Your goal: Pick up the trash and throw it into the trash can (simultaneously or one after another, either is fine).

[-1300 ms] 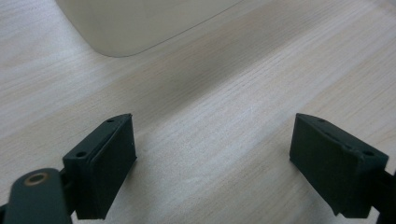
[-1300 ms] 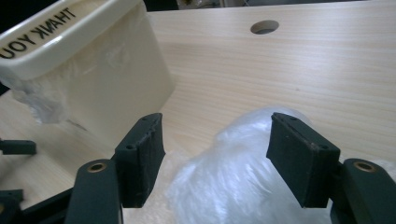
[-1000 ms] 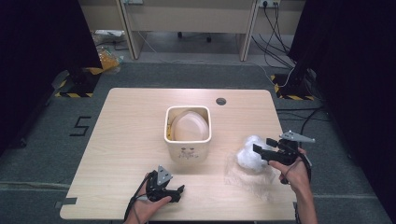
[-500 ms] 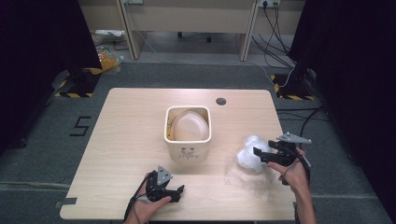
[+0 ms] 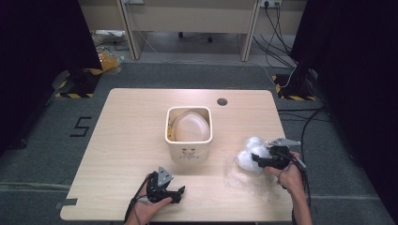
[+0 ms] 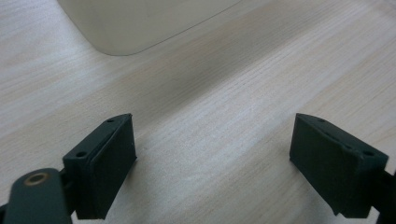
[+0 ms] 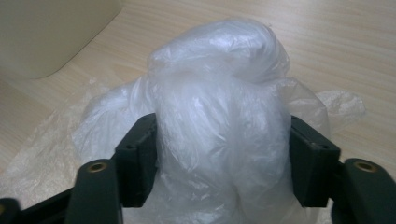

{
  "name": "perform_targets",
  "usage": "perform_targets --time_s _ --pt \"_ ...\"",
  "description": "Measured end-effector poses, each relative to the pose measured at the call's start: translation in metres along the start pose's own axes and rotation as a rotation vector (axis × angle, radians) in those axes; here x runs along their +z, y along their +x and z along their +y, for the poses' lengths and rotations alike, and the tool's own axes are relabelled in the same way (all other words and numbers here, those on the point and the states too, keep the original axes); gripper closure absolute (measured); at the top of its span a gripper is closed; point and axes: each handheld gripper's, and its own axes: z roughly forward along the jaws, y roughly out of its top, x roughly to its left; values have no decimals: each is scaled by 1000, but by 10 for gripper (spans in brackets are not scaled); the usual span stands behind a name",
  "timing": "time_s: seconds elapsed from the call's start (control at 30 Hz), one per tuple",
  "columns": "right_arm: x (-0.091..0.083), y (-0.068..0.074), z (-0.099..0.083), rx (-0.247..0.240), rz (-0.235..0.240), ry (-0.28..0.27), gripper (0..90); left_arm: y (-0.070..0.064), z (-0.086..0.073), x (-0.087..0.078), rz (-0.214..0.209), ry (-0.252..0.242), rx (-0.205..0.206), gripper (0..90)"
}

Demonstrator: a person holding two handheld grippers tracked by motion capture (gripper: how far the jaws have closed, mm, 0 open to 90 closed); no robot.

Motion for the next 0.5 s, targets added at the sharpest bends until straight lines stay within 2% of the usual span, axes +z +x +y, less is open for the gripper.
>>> perform_targets --time_s 0.27,0.3,0.37,0.4,0.43,0.47,0.5 --pt "-2 -3 -1 13 19 -2 524 0 0 0 2 -1 0 136" --pt "-5 -4 0 24 36 -20 566 0 0 0 2 -1 1 136" --pt "-7 -4 1 28 42 -29 576 0 0 0 1 -1 -2 136" --pt "-13 -4 4 35 42 -61 589 0 0 0 1 0 -2 136" --pt "-13 -4 4 35 42 -61 589 0 0 0 1 -1 -2 136" --pt "-21 -5 8 43 49 -99 593 0 0 0 1 -1 -2 136" --pt "-24 -5 9 44 58 -113 593 0 0 0 1 -1 -2 136"
